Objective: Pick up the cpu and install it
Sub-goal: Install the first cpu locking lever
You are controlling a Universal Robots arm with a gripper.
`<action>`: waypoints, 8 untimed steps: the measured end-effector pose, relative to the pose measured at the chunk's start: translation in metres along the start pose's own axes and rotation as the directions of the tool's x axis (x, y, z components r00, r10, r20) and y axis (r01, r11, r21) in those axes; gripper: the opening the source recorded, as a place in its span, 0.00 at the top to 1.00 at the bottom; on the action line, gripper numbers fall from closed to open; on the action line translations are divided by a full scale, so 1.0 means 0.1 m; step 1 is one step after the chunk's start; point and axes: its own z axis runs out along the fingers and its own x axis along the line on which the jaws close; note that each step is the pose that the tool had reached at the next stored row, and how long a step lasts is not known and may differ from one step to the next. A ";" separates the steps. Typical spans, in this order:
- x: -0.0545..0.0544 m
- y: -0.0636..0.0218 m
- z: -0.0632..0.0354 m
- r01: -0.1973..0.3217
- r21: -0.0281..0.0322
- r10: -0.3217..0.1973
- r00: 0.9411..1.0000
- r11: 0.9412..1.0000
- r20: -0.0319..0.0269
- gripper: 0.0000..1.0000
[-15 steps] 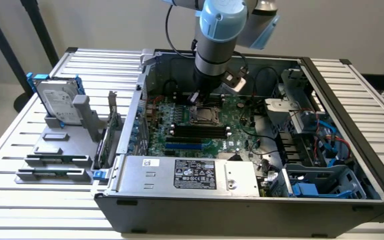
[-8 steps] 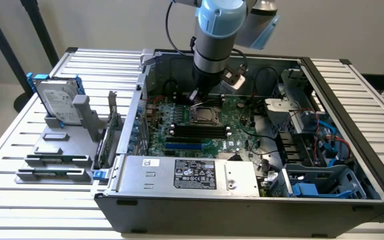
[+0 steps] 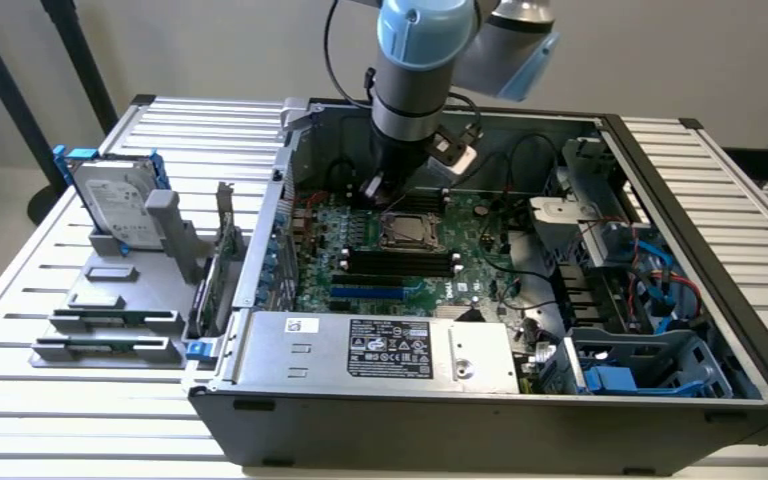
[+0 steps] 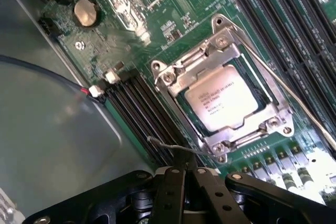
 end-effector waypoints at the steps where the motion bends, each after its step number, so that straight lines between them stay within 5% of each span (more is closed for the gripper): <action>1: -0.02 -0.025 -0.004 0.000 0.000 0.000 1.000 1.000 0.000 0.89; 8: -0.07 -0.077 -0.018 0.001 0.001 -0.001 1.000 1.000 0.000 0.89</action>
